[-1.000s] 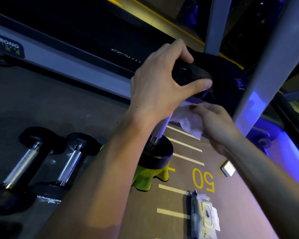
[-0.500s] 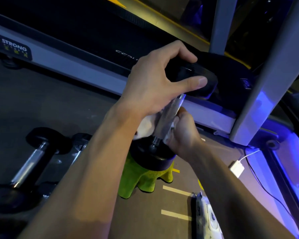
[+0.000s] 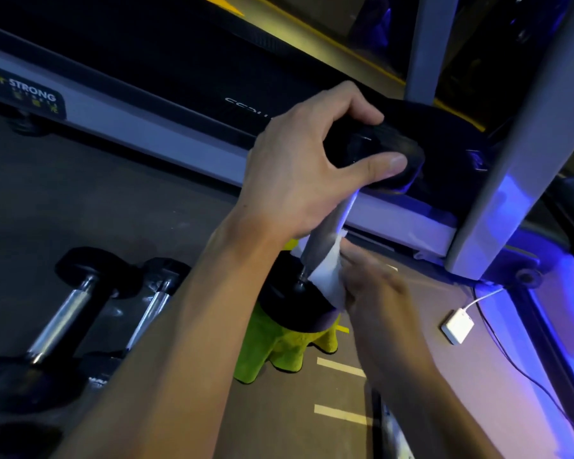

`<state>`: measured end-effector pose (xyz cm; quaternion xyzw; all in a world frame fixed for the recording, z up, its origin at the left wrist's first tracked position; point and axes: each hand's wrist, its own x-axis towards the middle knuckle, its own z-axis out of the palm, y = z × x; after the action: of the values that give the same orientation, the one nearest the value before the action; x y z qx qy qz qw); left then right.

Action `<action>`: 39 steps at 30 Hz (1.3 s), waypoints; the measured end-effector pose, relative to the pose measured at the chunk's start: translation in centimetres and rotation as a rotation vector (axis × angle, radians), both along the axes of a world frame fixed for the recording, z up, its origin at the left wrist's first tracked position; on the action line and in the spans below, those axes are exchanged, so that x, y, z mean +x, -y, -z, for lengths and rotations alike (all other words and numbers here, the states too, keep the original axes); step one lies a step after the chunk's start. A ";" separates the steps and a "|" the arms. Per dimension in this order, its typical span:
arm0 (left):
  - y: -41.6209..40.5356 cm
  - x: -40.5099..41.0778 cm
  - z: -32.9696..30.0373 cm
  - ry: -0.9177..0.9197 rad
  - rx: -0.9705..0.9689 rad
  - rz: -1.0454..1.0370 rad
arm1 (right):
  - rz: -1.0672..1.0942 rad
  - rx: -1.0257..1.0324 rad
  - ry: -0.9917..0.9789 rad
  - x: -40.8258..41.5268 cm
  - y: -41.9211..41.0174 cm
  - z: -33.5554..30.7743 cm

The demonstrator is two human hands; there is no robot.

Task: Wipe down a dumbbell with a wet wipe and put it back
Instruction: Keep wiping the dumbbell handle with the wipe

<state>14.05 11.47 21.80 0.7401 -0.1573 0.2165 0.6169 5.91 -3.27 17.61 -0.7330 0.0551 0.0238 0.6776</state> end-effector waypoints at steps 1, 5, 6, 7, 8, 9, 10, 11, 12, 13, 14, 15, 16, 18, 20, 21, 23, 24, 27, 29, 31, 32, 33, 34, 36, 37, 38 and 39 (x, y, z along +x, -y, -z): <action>0.1 0.0 0.0 0.001 0.004 0.001 | -0.026 -0.105 0.028 0.1 0.5 0.0; 0.4 -0.2 -0.1 0.010 0.000 0.008 | -0.008 -0.253 0.074 1.0 1.9 2.2; 0.5 -0.3 -0.2 0.011 0.001 0.012 | -0.026 -0.252 0.093 1.2 2.0 2.8; 0.5 -0.3 -0.2 0.009 0.004 0.013 | -0.053 -0.256 0.112 1.4 2.0 3.2; 0.5 -0.4 -0.2 0.005 0.009 0.014 | -0.085 -0.265 0.130 1.9 2.1 3.4; 0.5 -0.4 -0.3 0.002 0.012 0.014 | -0.123 -0.287 0.142 2.4 2.2 3.4; 0.4 -0.4 -0.3 0.000 0.010 0.012 | -0.162 -0.311 0.144 3.0 2.3 3.3; 0.3 -0.4 -0.3 -0.003 0.007 0.009 | -0.199 -0.325 0.132 3.5 2.4 3.3; 0.2 -0.4 -0.3 -0.006 0.004 0.007 | -0.239 -0.308 0.109 3.9 2.5 3.2; 0.2 -0.4 -0.3 -0.009 0.003 0.005 | -0.271 -0.267 0.074 4.1 2.6 3.1; 0.2 -0.4 -0.3 -0.010 0.002 0.006 | -0.283 -0.228 0.036 4.2 2.7 3.1; 0.2 -0.5 -0.2 -0.007 0.001 0.008 | -0.276 -0.215 0.015 4.3 2.8 3.2; 0.3 -0.5 -0.2 -0.004 -0.001 0.011 | -0.252 -0.235 0.020 4.4 2.7 3.3; 0.6 -0.7 -0.3 0.002 0.001 0.009 | -0.155 -0.409 0.092 4.3 1.9 3.9; 0.7 -0.9 -0.2 0.009 0.006 0.004 | 0.004 -0.643 0.161 4.1 0.6 4.6; 0.7 -1.0 -0.2 0.013 0.005 0.004 | 0.075 -0.725 0.182 3.9 0.1 4.7; 0.6 -1.1 -0.1 0.017 0.001 0.009 | 0.103 -0.768 0.201 3.8 -0.2 4.9; 0.5 -1.2 -0.1 0.021 0.000 0.009 | 0.048 -0.720 0.193 3.8 0.3 5.1; 0.3 -1.1 -0.1 0.022 0.001 0.010 | -0.233 -0.305 0.084 3.8 3.0 4.7; 0.5 -1.0 -0.1 0.021 -0.001 0.008 | -0.321 -0.168 -0.003 3.8 4.1 3.9; 0.8 -1.1 0.0 0.027 -0.005 0.008 | -0.260 -0.190 -0.017 4.0 3.7 3.8; 1.0 -1.2 0.0 0.032 -0.003 0.011 | -0.173 -0.285 0.010 4.1 2.8 4.0; 1.1 -1.2 0.0 0.037 0.000 0.009 | -0.067 -0.441 0.051 4.0 1.7 4.2; 1.0 -1.3 0.0 0.040 -0.001 0.007 | 0.032 -0.611 0.100 3.9 0.7 4.6; 0.8 -1.5 0.2 0.043 -0.015 0.014 | 0.123 -0.789 0.194 3.6 -0.2 4.8; 0.6 -1.5 0.2 0.044 -0.021 0.014 | 0.084 -0.780 0.210 3.7 0.1 4.9; 0.4 -1.5 0.3 0.045 -0.023 0.010 | -0.001 -0.693 0.194 3.9 0.8 4.8; 0.3 -1.5 0.3 0.046 -0.020 0.008 | -0.117 -0.554 0.146 4.1 1.9 4.7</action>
<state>12.57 11.19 21.54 0.7280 -0.1720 0.2327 0.6215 10.02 -5.14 12.87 -0.8918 -0.0317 -0.0059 0.4512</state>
